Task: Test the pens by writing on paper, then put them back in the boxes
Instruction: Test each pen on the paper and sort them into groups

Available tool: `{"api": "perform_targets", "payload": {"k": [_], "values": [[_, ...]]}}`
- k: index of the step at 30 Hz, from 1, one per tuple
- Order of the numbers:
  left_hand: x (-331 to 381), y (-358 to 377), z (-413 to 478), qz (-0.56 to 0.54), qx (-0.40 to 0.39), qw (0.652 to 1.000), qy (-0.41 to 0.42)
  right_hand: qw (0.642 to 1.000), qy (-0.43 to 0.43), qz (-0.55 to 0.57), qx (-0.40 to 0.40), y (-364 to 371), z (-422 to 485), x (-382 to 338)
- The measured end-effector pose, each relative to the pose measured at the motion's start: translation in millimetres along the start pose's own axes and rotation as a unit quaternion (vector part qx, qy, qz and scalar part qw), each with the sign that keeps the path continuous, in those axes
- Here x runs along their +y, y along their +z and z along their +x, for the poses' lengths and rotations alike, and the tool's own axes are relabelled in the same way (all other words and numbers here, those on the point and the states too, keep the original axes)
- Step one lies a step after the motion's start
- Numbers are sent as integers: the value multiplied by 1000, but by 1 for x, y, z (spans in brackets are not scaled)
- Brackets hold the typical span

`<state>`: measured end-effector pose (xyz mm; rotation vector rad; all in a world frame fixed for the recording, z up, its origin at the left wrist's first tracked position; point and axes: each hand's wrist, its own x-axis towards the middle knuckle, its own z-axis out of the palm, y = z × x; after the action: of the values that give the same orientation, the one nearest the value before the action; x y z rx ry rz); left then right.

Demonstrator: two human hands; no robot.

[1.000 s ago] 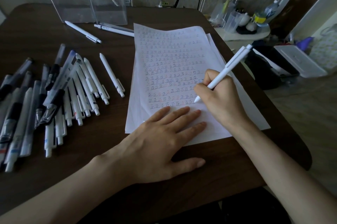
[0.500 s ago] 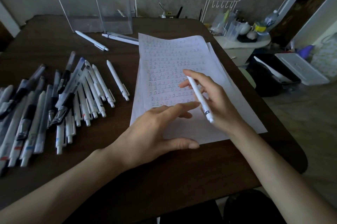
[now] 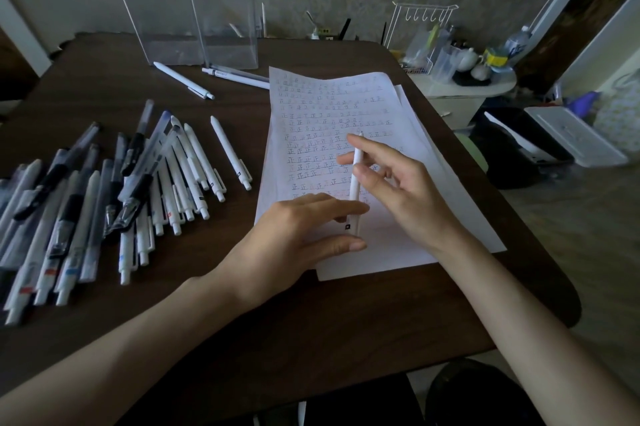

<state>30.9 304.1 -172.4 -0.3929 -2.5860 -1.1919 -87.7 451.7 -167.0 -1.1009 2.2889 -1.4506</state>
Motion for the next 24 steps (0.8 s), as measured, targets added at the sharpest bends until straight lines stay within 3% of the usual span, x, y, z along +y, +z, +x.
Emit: {"api": "perform_targets", "payload": {"k": [6,10,14,19,24], "values": [[-3,-3,0,76,22,997,18,1000,-3,9,-1,2,0,-1],[-14,-17,3,177,88,977,-75,1000,15,12,-23,3,0,-3],[-29,-41,0,267,144,939,-161,995,33,-65,-64,5,5,-1],[-37,-59,-3,352,152,893,-236,987,14,-140,-73,14,38,-19],[-45,-64,-5,392,140,869,-269,987,-10,-148,-65,53,124,-34]]}}
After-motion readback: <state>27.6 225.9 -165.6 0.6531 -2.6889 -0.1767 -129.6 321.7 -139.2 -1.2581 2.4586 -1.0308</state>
